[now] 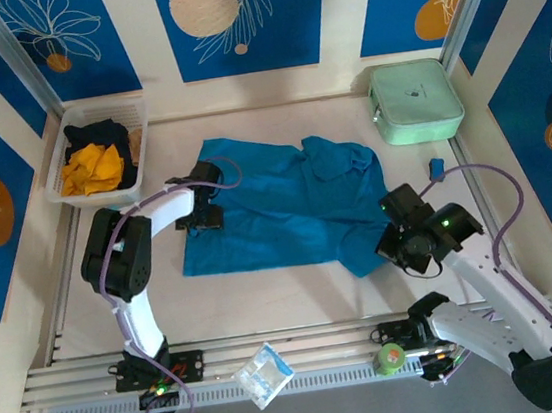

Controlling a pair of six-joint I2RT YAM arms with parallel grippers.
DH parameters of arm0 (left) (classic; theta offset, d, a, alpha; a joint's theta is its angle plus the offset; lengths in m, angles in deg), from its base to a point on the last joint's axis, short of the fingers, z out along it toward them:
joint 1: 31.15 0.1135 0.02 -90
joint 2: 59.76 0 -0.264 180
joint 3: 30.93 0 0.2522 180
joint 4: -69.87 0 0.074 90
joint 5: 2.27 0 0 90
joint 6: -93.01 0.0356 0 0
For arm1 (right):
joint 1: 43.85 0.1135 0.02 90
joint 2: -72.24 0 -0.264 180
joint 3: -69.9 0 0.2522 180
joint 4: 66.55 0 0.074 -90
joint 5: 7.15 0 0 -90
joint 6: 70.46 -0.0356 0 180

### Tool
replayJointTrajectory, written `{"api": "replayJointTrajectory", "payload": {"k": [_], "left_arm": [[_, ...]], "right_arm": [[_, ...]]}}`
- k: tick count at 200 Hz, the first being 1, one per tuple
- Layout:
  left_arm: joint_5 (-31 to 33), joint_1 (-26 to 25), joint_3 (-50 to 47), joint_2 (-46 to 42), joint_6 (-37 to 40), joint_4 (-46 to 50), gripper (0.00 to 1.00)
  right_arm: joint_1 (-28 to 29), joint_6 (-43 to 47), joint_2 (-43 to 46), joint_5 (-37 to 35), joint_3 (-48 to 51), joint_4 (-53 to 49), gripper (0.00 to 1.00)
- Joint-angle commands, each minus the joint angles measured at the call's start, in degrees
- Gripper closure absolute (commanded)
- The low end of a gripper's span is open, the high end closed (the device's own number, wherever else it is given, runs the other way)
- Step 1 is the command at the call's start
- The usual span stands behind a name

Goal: Fold and stack the t-shirts

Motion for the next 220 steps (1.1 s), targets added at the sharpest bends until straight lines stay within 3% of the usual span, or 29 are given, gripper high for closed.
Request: {"api": "replayJointTrajectory", "payload": {"k": [1, 29, 58, 77, 117, 136, 175, 220], "left_arm": [[1.96, 0.38, -0.02, 3.61, 0.83, 0.38, 0.25], [4.38, 0.46, 0.94, 4.01, 0.45, 3.23, 0.25], [6.53, 0.55, 1.6, 3.24, -1.89, 8.61, 0.25], [6.31, 0.55, -0.46, 1.69, -3.43, 9.69, 0.25], [8.09, 0.55, -4.12, -0.95, -5.44, 12.53, 0.24], [9.7, 0.64, -5.27, -2.38, -6.31, 14.3, 0.24], [10.94, 1.59, -7.12, -5.68, -7.25, 16.2, 0.23], [7.37, 1.69, -7.66, -6.71, -6.73, 14.05, 0.23]], "right_arm": [[2.12, -4.69, -0.88, 2.13, 3.4, -0.2, 0.96], [3.23, -3.18, -4.09, -0.54, 1.66, 0.19, 0.57], [1.79, 2.44, -8.36, -7.53, -6.16, -0.7, 0.46], [-2.25, 9.57, -12.51, -8.58, -10.41, 2.43, 0.48], [-14.98, 23.81, -25.11, -1.18, -12.98, 16.73, 0.55], [-19.25, 27.06, -33.93, 1.08, -14.96, 21.88, 0.63], [-22.76, 27.66, -50.62, 4.22, -20.43, 26.82, 0.8], [-24.64, 22.38, -57.72, 7.53, -20.02, 30.01, 0.87]]}}
